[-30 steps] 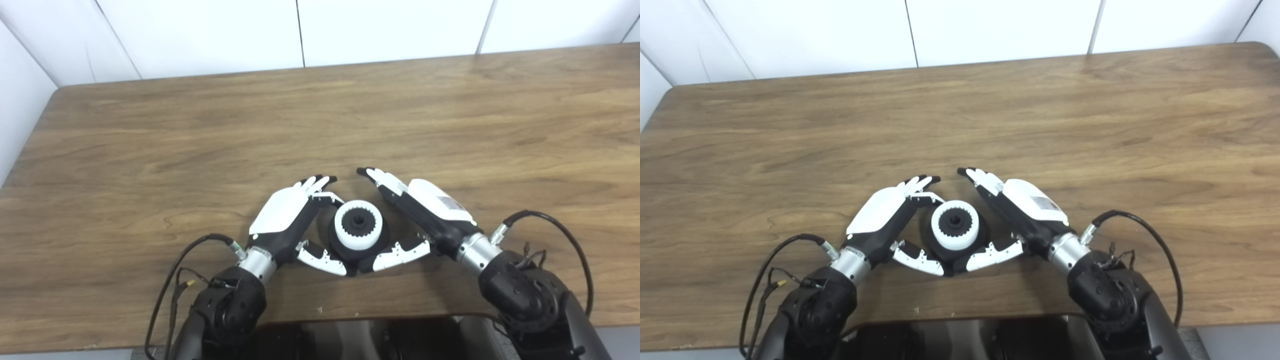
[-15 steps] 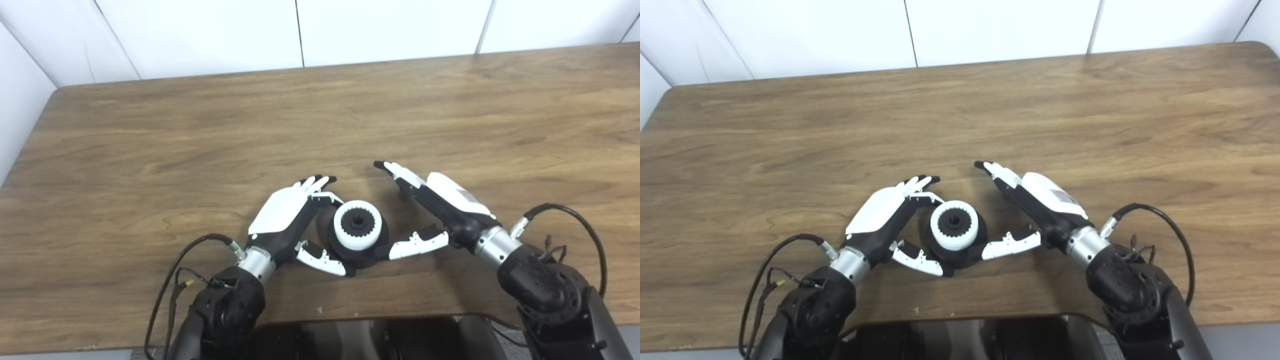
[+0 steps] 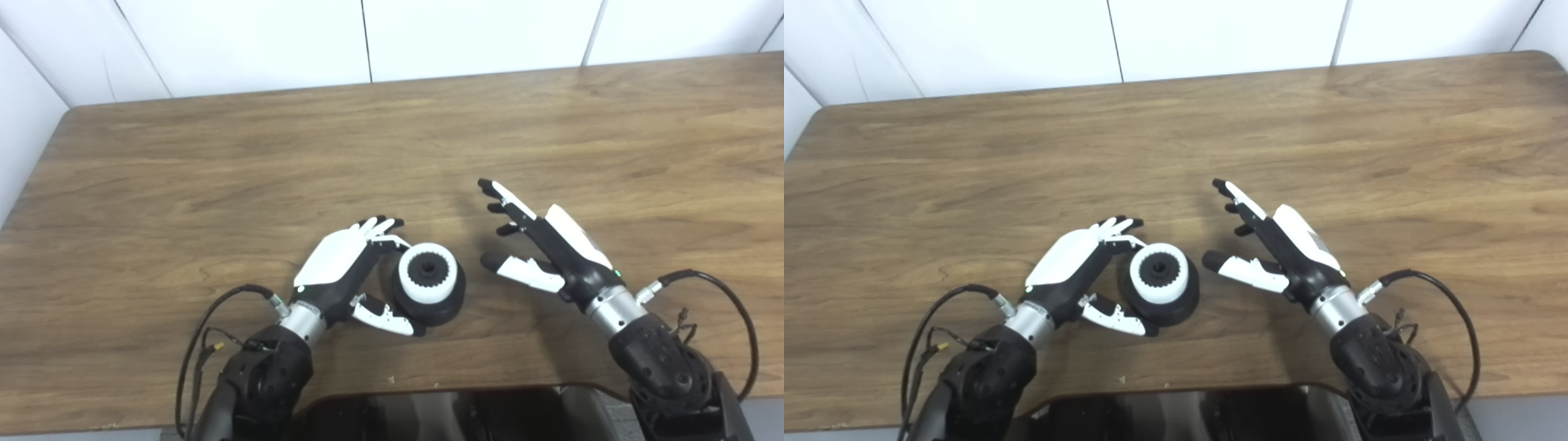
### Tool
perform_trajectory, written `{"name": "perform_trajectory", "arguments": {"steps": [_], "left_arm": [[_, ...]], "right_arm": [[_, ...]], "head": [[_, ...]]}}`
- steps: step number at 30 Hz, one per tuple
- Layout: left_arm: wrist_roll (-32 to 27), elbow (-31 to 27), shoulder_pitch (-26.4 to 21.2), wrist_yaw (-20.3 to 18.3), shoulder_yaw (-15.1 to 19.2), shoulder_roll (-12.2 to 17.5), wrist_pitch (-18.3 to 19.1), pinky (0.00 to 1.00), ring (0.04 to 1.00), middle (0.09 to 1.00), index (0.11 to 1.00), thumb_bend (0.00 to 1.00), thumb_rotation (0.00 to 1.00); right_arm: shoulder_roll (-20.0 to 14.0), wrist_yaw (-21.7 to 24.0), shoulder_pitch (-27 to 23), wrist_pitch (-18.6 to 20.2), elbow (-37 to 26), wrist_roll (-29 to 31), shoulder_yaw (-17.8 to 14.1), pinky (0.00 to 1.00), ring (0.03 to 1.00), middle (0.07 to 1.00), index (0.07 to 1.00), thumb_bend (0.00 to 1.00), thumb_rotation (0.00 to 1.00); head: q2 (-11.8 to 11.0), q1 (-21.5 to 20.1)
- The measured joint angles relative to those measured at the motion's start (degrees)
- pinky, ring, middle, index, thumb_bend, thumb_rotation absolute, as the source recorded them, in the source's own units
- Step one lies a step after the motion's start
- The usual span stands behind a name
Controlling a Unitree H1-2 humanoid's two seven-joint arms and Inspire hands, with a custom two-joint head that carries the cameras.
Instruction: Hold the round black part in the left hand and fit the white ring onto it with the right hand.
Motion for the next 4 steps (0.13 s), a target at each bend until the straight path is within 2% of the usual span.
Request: {"name": "perform_trajectory", "arguments": {"steps": [4], "left_arm": [[-0.01,-0.73,0.17,-0.21,0.63,0.4,0.35,1.0,1.0,0.975,0.894,1.0,0.32]], "right_arm": [[0.12,-1.38,0.09,-0.44,0.11,0.68,-0.15,0.78,0.887,0.938,0.931,0.78,1.0]], "head": [[0.0,0.0]]}}
